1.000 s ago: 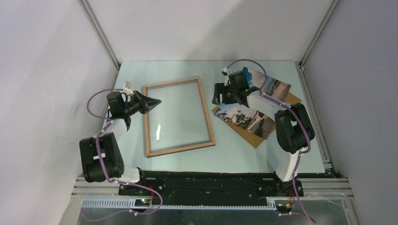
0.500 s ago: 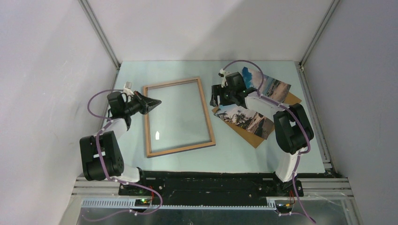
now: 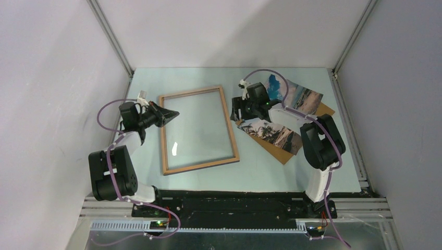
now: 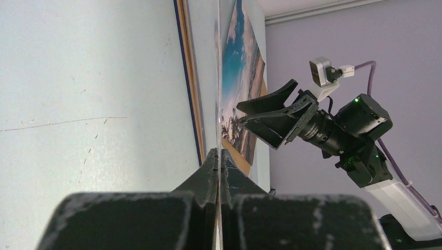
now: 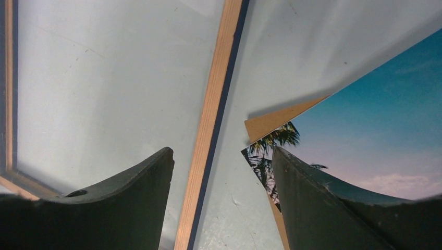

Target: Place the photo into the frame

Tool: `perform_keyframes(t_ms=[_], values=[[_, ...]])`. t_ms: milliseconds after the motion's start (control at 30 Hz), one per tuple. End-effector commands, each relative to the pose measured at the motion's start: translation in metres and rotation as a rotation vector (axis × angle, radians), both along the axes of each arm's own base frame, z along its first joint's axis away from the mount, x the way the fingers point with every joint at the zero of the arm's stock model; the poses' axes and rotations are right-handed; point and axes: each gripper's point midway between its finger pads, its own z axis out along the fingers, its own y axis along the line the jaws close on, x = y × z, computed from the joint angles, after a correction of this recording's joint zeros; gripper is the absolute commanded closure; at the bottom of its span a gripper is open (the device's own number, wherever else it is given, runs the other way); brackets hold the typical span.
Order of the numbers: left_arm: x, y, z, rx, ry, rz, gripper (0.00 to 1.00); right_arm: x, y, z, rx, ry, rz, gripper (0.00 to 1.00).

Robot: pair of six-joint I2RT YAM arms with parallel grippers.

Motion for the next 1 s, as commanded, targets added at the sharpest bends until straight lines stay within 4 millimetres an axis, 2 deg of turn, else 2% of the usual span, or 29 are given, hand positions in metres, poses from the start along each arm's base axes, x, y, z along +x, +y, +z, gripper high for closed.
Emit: perform_keyframes(t_ms=[0,500,800,967], values=[[-0.004,-0.005,0.007,0.021,-0.047,-0.033,1.0,-0.001,0.013,-0.008,0.027,0.002,0.039,0.28],[-0.006,-0.008,0.008,0.022,-0.052,-0.048,1.0,-0.014,0.038,-0.033,0.05,0.074,0.105,0.49],[-0.007,-0.009,0.008,0.02,-0.053,-0.054,1.0,-0.014,0.042,-0.046,0.027,0.097,0.106,0.56],[-0.008,-0.011,0.008,0.021,-0.056,-0.064,1.0,-0.014,0.043,-0.05,0.022,0.105,0.109,0.64]])
